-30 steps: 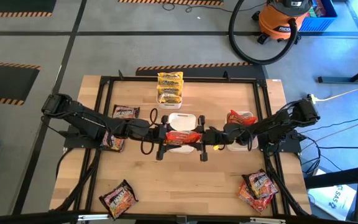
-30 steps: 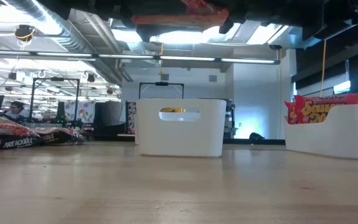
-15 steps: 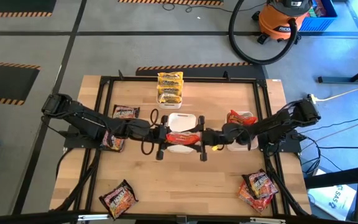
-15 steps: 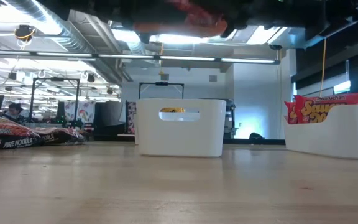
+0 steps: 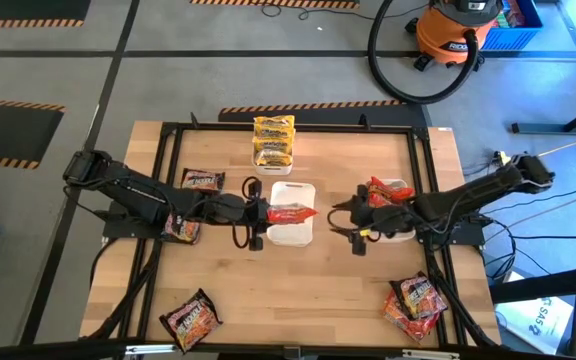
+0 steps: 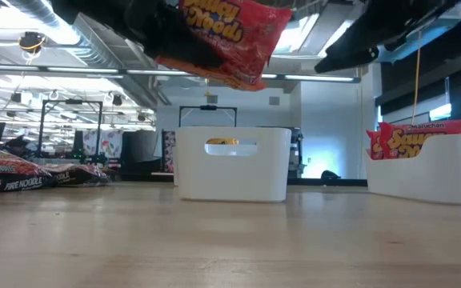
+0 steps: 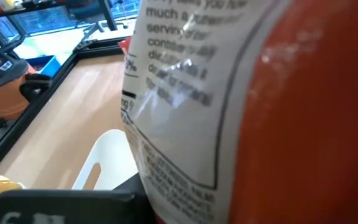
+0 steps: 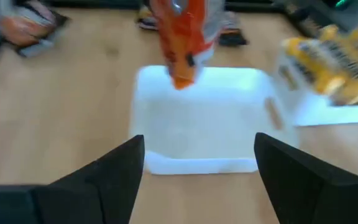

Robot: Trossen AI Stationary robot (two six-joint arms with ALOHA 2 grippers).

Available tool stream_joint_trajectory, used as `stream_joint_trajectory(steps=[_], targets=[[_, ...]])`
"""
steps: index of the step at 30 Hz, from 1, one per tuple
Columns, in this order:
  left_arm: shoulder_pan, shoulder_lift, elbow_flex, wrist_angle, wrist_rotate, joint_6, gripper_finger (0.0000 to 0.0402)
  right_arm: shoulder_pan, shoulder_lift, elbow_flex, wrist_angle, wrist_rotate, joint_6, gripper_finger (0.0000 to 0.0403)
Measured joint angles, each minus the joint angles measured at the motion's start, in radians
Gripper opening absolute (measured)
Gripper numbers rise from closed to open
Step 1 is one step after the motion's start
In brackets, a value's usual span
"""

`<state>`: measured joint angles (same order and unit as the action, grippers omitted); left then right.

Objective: Sort Maruchan noodles
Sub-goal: Put the orange noodle pack into the bottom right white bin

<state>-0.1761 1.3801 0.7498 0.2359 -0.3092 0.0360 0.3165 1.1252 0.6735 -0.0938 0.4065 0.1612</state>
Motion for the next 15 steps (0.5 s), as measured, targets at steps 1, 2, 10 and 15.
stream_joint_trajectory(steps=[1,2,10,15], targets=[[0.000,0.001,0.000,-0.001,0.000,0.000,0.0104,0.000,-0.002,0.000,0.005,-0.030,0.021,0.0281],[0.000,0.001,0.000,-0.001,0.001,0.000,0.0104,0.000,-0.001,0.000,0.016,-0.070,0.021,0.0280],[0.000,0.001,0.000,-0.010,0.018,0.000,0.0104,-0.003,0.018,0.043,0.337,-0.145,-0.131,0.0280],[0.001,0.001,0.000,-0.012,0.019,0.000,0.0104,-0.003,0.070,0.206,0.230,-0.112,-0.219,0.0280]])
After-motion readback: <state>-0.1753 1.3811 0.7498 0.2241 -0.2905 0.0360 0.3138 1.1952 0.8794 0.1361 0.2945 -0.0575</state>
